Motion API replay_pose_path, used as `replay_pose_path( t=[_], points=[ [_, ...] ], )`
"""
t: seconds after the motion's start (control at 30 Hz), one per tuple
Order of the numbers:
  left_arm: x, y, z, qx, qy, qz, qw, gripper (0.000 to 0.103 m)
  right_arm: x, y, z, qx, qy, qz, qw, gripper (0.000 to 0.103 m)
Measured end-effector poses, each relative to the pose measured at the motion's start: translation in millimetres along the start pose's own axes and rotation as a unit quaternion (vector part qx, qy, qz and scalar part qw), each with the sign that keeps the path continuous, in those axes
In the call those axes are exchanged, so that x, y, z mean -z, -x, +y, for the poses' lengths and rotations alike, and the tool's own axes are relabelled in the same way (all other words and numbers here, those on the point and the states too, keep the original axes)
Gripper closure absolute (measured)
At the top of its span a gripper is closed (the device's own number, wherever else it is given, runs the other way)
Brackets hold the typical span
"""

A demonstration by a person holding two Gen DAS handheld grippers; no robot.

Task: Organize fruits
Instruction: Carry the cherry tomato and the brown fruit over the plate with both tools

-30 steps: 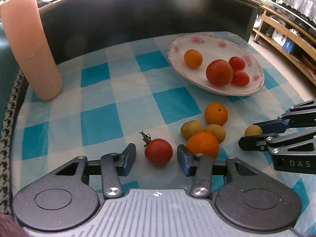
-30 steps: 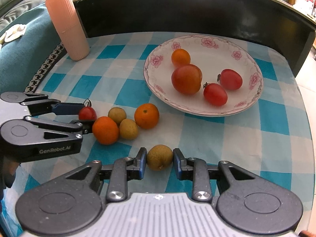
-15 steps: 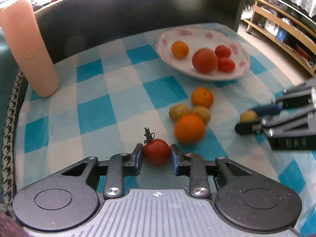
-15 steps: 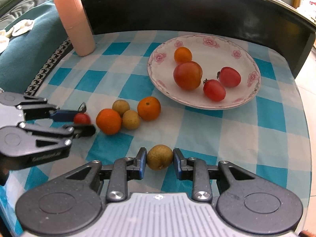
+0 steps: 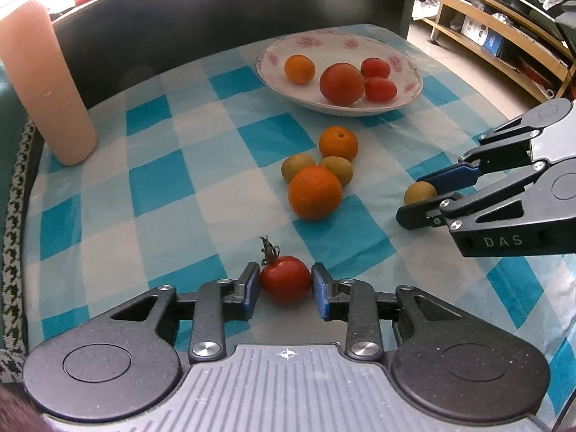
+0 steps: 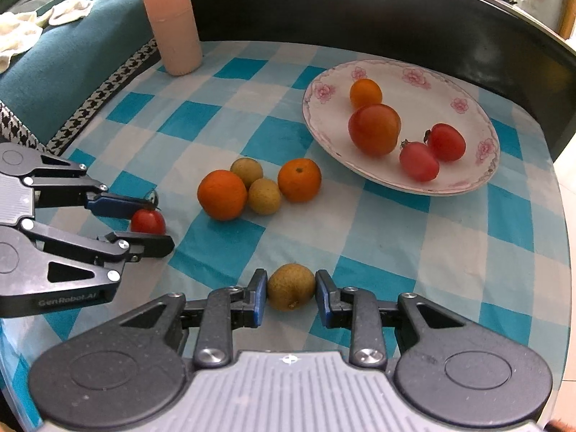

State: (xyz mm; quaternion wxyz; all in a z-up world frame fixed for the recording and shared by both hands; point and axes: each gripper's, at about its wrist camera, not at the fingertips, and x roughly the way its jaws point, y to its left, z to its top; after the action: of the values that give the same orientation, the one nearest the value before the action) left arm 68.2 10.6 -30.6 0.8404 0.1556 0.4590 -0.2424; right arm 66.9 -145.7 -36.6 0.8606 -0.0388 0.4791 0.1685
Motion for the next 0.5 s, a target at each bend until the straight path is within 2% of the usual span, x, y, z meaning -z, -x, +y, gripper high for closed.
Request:
replay_pose_path(
  t=[0.13, 0.23, 0.27, 0.5],
  points=[
    [-0.2, 0.2, -1.9, -0.015, -0.013, -0.001, 0.9998, 0.054, 1.5, 1.3, 0.5, -0.003, 0.003, 0.002, 1.000, 0.058],
    [-0.3, 0.1, 1.3, -0.019, -0.009, 0.000, 0.9998, 0.044, 1.6, 1.4, -0.1, 0.000, 0.004, 0.006, 1.000, 0.052],
    [-0.3, -0.3, 2.1, -0.015, -0.006, 0.001, 0.9999, 0.038, 1.9, 1.8, -0.4, -0.001, 0.005, 0.006, 1.000, 0.051],
    [1.9, -0.7, -3.1, -0.008, -0.010, -0.003, 0.9999, 0.036, 5.5, 2.7, -2.8, 0.000, 0.002, 0.005, 1.000, 0.051]
  ],
)
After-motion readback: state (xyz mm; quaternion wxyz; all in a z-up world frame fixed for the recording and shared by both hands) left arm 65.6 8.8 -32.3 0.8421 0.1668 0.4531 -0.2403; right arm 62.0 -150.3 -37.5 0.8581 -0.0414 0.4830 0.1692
